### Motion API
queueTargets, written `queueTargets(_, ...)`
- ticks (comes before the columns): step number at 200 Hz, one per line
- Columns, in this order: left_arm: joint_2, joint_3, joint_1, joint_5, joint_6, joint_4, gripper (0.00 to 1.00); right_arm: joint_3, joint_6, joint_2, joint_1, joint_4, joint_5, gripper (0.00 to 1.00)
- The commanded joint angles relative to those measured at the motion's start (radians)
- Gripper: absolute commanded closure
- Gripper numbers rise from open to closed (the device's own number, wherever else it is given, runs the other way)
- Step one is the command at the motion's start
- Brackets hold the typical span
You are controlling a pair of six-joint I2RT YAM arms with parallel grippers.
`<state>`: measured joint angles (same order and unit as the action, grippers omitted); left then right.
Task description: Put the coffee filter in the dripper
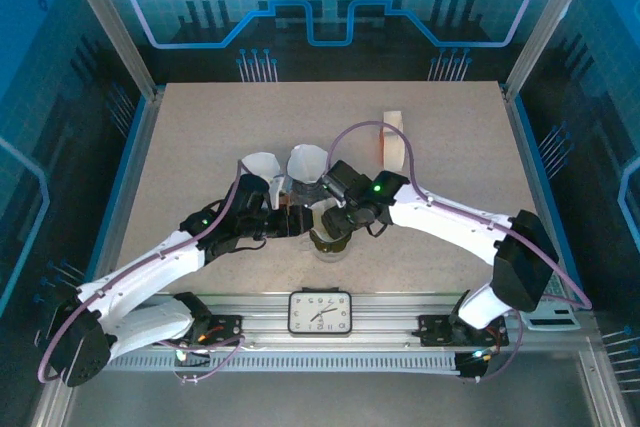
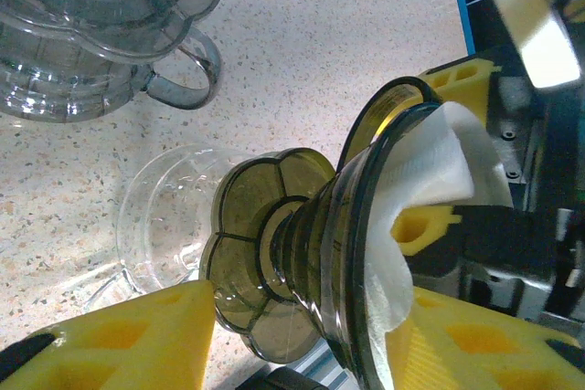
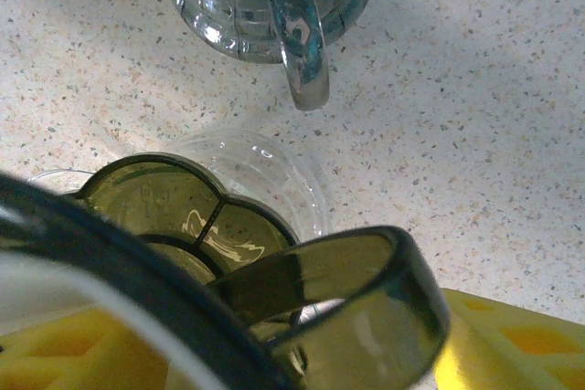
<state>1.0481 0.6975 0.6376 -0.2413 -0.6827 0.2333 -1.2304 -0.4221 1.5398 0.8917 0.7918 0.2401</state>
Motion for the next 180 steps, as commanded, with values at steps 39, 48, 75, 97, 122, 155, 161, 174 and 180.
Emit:
queueTargets(39,0.002,-0.018,0.001,-0.002,-0.015,-0.004,0.46,-0.052,-0.024,-0.101,-0.018,0.004,0.075,0.28)
queueTargets(48,0.004,-0.018,-0.001,-0.001,-0.015,-0.004,0.46,-0.053,-0.025,-0.099,-0.024,0.002,0.074,0.28)
queueTargets(75,0.011,-0.018,0.000,-0.003,-0.017,-0.006,0.46,-0.054,-0.023,-0.097,-0.032,-0.022,0.086,0.28)
queueTargets(97,0.013,-0.018,-0.001,-0.003,-0.017,-0.009,0.46,-0.050,-0.014,-0.093,-0.034,-0.053,0.073,0.28)
queueTargets(122,0.011,-0.019,-0.001,-0.004,-0.018,-0.007,0.46,-0.053,-0.012,-0.085,-0.034,-0.076,0.074,0.28)
queueTargets(155,0.009,-0.020,0.000,0.000,-0.021,-0.005,0.45,-0.060,-0.019,-0.102,-0.031,-0.066,0.066,0.28)
queueTargets(161,0.008,-0.020,-0.001,0.001,-0.020,-0.003,0.45,-0.055,-0.022,-0.116,-0.028,-0.066,0.065,0.28)
queueTargets(174,0.005,-0.020,0.000,0.002,-0.022,-0.005,0.43,-0.034,-0.032,-0.151,-0.024,-0.070,0.066,0.28)
queueTargets(180,0.003,-0.019,0.000,0.003,-0.023,-0.005,0.42,-0.023,-0.035,-0.171,-0.022,-0.073,0.069,0.28)
